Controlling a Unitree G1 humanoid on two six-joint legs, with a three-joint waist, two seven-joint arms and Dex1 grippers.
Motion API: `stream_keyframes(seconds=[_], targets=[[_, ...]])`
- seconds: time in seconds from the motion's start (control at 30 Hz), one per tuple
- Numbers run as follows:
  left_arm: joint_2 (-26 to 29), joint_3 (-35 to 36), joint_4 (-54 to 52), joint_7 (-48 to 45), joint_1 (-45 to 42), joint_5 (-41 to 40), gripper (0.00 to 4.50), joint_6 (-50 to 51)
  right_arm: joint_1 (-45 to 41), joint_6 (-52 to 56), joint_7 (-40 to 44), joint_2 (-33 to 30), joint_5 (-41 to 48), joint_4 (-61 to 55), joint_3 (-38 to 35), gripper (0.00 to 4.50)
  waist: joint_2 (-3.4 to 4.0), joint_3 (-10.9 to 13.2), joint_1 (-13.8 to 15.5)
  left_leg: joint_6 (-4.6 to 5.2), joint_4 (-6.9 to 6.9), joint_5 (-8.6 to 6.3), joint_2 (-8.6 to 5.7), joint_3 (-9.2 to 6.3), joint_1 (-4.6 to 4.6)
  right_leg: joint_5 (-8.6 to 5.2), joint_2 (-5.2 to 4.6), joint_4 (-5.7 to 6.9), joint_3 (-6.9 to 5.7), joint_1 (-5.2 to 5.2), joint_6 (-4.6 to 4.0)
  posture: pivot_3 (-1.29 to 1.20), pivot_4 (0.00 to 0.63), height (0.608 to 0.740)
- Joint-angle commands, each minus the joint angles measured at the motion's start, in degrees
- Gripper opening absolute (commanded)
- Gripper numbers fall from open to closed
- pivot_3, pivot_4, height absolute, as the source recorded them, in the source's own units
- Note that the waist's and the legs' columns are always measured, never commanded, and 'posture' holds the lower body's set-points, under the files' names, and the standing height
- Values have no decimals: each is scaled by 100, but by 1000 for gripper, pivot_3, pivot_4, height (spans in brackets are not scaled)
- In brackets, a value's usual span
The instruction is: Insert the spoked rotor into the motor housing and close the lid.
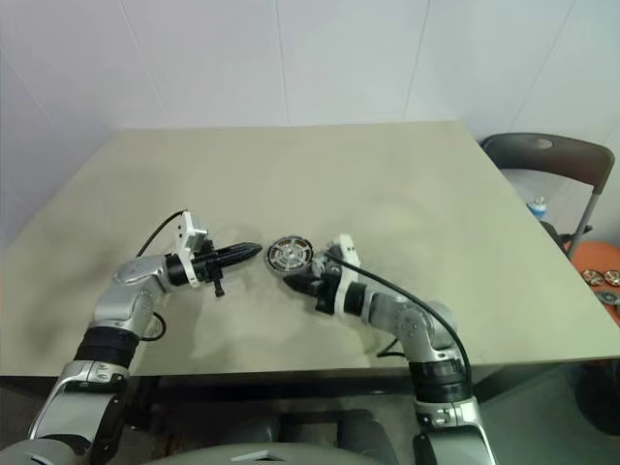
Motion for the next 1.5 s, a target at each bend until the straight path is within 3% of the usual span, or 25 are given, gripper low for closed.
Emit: stream_keyframes(seconds=[0.03, 0.43, 0.87, 0.97, 1.2, 1.3, 1.37, 1.5], targets=[[9, 17, -162, 12, -29, 21, 0, -105, 89, 229, -361, -39, -54, -254, -9, 18, 0, 0, -10, 0, 0, 0, 0, 0, 0, 0, 0, 0, 0, 0, 0, 0, 0, 740], [-5, 54, -101, 193, -53, 56, 0, -187, -63, -1186, -890, -201, -1285, -56, 301, 18, -2, -1, 1, 0, 6, 0, -2, 2, 0, 0, 1, -5, 0, 5, 2, 0, 0, 740], [-26, 15, -60, 229, -57, 83, 0, -192, -131, -1834, -1020, 82, -1414, 354, -223, 18, -2, -1, 2, 0, 4, 0, 0, 2, 0, 1, 5, -3, 0, 4, 2, 0, 0, 740], [-33, 10, -54, 231, -64, 93, 0, -189, -83, -1553, -925, 174, -1097, 362, -360, 18, -1, -1, -1, 0, 3, 0, 0, 2, 0, 1, 4, -4, 0, 2, 2, 0, 0, 740], [-44, 19, -63, 244, -50, 122, 0, -188, -357, 399, -1341, 953, 1499, 246, -2016, 18, 1, 1, -4, 0, 1, 0, 3, 0, 0, 1, 3, 0, 1, 1, 1, 0, 0, 740], [-71, 20, -64, 260, -43, 135, 0, -198, -337, 864, -1795, 953, 1664, 263, -2146, 18, 0, 0, 1, 0, 2, 0, 1, 0, 1, 1, 4, -1, 1, 3, 1, 0, 0, 740], [-83, 26, -61, 276, -41, 140, 0, -208, -223, 1050, -2143, 922, 1526, 244, -2096, 380, 1, 1, 1, 0, 0, 0, 1, 0, 0, 1, 3, -2, 0, 2, 1, 0, 0, 740], [-85, 37, -46, 300, -31, 150, 0, -222, -32, 1423, -2481, 945, 1653, 67, -2090, 1577, 2, 1, -4, 0, -4, 0, 1, 1, -4, 1, 0, -3, 1, -3, 1, 0, 0, 740]])
